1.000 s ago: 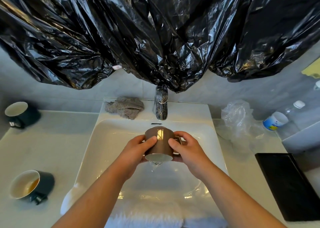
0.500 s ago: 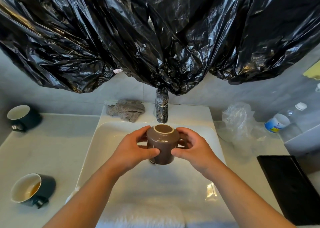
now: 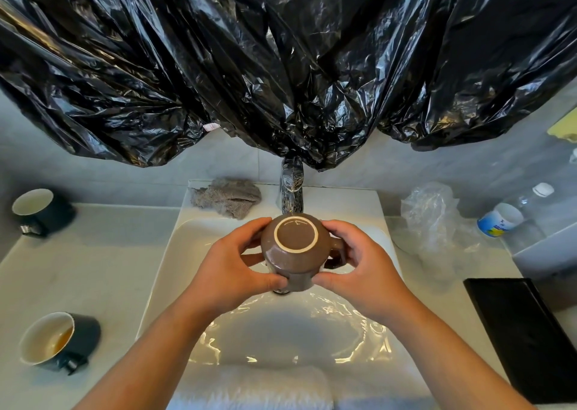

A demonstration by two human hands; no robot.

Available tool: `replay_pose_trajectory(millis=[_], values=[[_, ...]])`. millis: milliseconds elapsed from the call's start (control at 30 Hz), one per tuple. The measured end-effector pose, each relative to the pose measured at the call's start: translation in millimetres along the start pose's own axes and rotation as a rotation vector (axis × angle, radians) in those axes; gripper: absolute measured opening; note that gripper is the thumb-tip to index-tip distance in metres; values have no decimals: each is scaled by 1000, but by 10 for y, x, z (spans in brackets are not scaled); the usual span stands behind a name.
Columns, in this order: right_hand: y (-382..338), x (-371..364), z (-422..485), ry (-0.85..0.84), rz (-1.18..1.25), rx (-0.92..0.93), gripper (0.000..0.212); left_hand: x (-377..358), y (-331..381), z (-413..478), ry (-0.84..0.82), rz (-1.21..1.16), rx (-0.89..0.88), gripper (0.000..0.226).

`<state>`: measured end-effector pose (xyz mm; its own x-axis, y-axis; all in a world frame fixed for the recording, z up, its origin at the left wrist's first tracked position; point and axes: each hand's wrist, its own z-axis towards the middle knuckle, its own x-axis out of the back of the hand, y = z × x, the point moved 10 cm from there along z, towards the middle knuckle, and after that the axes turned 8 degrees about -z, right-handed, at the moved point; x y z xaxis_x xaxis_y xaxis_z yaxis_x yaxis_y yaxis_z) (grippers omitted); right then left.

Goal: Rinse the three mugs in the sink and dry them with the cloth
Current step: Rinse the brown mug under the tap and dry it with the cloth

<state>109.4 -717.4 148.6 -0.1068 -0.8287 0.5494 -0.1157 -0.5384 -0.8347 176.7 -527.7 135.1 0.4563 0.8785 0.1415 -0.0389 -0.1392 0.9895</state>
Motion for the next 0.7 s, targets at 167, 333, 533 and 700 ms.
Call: replay_pose_trajectory(millis=[167, 333, 533, 700], values=[[-176, 118, 11, 53, -27, 74, 74, 3, 264, 4, -7, 4, -100, 97], [-255, 169, 8, 68, -26, 100, 74, 21, 380, 2, -2, 30, -129, 97], [-307, 203, -17, 67, -27, 119, 72, 14, 446, -23, -9, 36, -127, 94], [-317, 212, -31, 63, -33, 114, 72, 7, 478, -34, -7, 38, -132, 94]])
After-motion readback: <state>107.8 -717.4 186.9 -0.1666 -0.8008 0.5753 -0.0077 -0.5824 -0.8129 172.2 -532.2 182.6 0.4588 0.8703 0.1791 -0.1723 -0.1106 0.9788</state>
